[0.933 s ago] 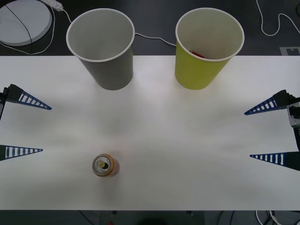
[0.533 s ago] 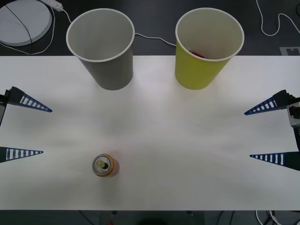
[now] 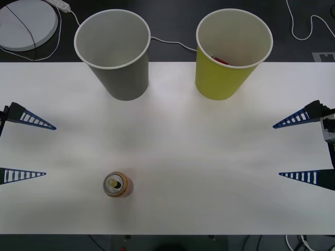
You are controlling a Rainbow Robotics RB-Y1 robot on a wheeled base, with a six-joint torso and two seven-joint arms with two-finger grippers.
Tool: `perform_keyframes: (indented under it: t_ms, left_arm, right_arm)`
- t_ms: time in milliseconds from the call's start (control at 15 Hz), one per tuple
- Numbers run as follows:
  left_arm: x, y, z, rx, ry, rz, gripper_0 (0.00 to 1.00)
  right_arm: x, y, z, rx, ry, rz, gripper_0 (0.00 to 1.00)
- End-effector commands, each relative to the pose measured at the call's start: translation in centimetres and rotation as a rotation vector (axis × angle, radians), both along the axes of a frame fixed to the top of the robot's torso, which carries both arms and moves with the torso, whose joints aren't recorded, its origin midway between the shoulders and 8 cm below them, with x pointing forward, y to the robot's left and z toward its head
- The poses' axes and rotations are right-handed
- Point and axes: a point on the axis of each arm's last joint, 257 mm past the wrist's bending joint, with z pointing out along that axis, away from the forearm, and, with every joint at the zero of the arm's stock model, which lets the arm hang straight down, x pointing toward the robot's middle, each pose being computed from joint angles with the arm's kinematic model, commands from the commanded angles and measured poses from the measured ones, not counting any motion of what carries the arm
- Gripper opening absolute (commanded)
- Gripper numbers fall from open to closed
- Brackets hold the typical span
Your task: Put the can into the green bin and the plastic bottle into the gray bin
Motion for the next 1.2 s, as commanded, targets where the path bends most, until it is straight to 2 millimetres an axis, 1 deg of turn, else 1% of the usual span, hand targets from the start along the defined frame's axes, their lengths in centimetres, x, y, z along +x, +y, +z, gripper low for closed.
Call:
perform_keyframes:
  t_ms: [67, 333, 533, 667, 800, 1200]
  left_arm:
    - [0.2, 0.4, -1.6, -0.051, -0.011, -0.010, 1.00]
    - [0.0, 1.0, -4.0, -0.105, -0.040, -0.033, 1.00]
    - [-0.8, 0.9, -5.7, -0.148, -0.045, -0.064, 1.00]
    - [-1.0, 1.1, -6.8, -0.161, -0.047, -0.075, 1.00]
    - [-1.4, 1.0, -8.3, -0.188, -0.042, -0.087, 1.00]
    - [-2.4, 0.0, -11.3, -0.268, 0.011, -0.084, 1.00]
  right_arm:
    - [0.0, 0.0, 0.0, 0.000, 0.000, 0.000, 1.00]
    - [0.0, 0.0, 0.0, 0.000, 0.000, 0.000, 1.00]
    - [0.0, 0.0, 0.0, 0.000, 0.000, 0.000, 1.00]
    - [0.0, 0.0, 0.0, 0.000, 0.000, 0.000, 1.00]
    - [0.0, 0.0, 0.0, 0.000, 0.000, 0.000, 1.00]
    - [0.0, 0.0, 0.0, 0.000, 0.000, 0.000, 1.00]
